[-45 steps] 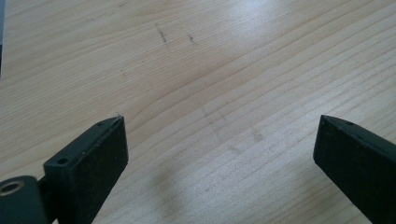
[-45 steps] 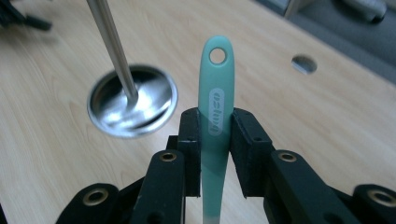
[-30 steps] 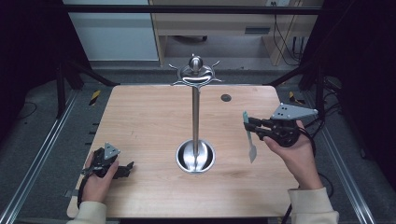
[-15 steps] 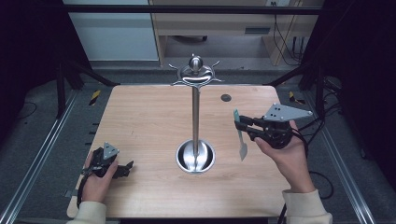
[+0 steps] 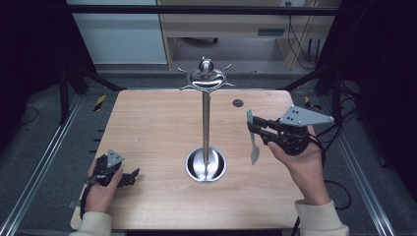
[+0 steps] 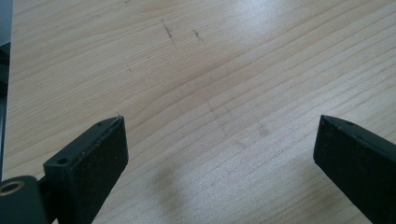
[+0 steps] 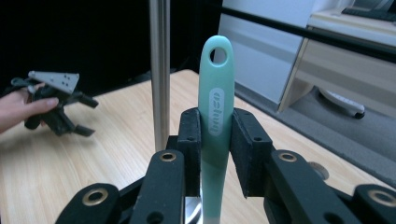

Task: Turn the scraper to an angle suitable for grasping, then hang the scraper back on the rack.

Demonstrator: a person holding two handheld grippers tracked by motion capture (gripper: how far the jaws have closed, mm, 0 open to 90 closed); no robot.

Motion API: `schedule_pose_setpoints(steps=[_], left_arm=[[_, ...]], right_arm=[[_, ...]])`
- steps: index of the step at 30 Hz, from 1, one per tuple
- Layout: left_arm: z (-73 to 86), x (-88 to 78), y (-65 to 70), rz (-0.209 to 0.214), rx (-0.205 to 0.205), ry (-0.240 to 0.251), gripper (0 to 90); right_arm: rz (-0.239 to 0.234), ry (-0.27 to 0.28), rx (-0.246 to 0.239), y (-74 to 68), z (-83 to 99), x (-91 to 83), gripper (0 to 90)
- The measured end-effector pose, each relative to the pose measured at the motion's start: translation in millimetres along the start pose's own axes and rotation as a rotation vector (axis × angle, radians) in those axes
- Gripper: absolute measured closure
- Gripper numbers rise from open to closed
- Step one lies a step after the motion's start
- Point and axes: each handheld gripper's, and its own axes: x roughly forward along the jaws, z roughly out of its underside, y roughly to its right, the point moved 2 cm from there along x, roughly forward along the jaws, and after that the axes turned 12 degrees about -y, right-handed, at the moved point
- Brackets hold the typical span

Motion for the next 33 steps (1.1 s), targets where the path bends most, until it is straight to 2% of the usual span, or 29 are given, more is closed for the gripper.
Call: schedule_pose_setpoints(steps=[4,11,17,28,33], left_arm=[[0.9,-0.5,-0.9,-0.003,-0.006,0.002,2.9],[0.1,0.6,0.0,0.000,0.000,0.000,2.9],[0.5,-0.1,-0.1,0.002,-0.003,0.001,2.9],[0.0,0.1,0.0,0.003,0.001,-0.001,2.9],[0.1,0.0,-0.1,0.001,0.000,0.000,2.9]], right_arm=[[-0.006,0.033,-0.009,-7.0,-10.5,-3.1,74.5],[-0.002,0.059,-0.034,-12.6,-27.7,-13.5,74.5],[0.028,0.026,-0.061,-12.3,-33.3,-10.0,74.5],[0.021,0.015,-0.054,-8.6,-37.4,-7.6,74.5],[0.009,0.041,-0.050,-8.1,-47.3,-12.5,74.5]])
